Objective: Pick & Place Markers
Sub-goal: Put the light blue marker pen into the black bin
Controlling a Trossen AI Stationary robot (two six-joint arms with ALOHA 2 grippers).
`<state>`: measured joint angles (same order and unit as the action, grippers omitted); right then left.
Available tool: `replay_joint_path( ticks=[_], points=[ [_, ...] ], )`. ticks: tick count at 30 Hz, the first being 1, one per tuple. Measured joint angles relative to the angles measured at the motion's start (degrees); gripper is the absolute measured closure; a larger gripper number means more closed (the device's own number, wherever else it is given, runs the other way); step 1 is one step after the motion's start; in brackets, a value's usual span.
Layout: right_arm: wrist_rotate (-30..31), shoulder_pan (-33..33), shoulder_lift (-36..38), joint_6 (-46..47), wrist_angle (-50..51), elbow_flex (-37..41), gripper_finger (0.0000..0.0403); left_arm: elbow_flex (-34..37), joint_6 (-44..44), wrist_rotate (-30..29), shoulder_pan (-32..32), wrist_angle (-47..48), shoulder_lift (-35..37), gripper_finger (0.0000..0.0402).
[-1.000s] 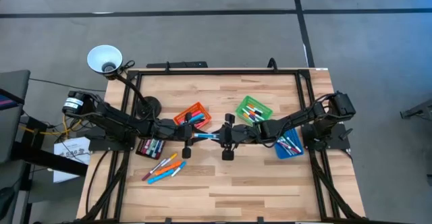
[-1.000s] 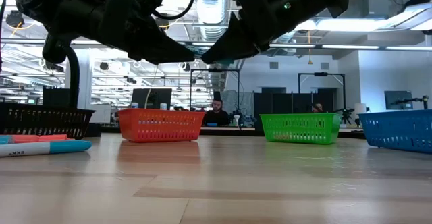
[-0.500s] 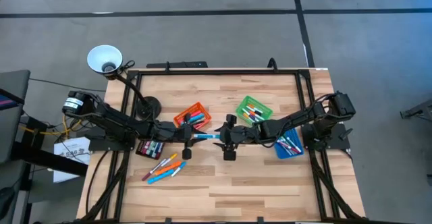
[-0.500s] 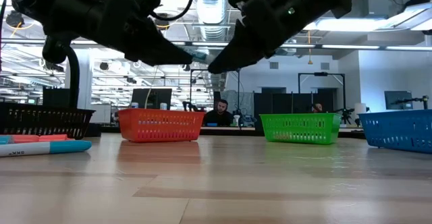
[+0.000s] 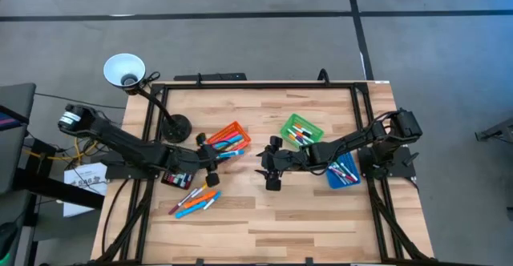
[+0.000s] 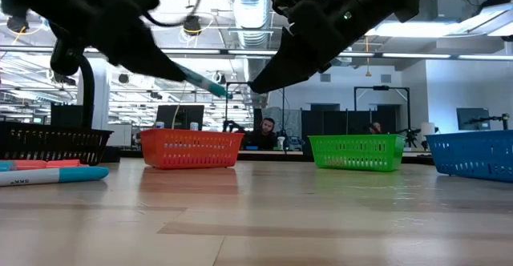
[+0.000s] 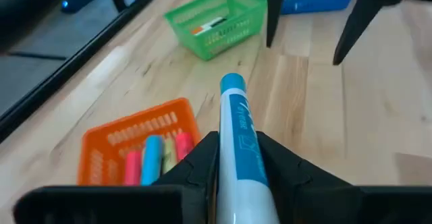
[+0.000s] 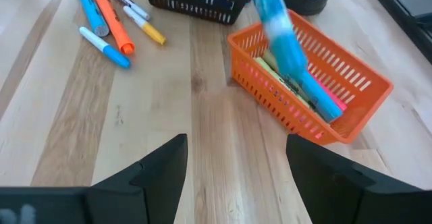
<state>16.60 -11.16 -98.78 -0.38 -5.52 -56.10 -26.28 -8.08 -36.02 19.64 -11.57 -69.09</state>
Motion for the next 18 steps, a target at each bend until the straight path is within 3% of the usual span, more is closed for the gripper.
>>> replay_joint_path(
  ticks=[5,10,14,18],
  points=[
    [0.0,0.0,0.0,0.7,1.0,0.0,0.0158,0.0,-8.9,-3.0,5.5,13.7,10.9,0.0322],
    [0.0,0.0,0.0,1.1,2.0,0.0,0.0158,0.0,-24.7,-2.6,11.2,32.4,19.3,0.0322],
    [0.0,0.0,0.0,3.0,2.3,0.0,0.0158,0.0,-38.4,-0.2,14.7,48.3,22.6,0.0321],
    [0.0,0.0,0.0,3.4,2.3,0.0,0.0158,0.0,-48.8,5.4,16.4,57.3,23.6,0.0321]
  ],
)
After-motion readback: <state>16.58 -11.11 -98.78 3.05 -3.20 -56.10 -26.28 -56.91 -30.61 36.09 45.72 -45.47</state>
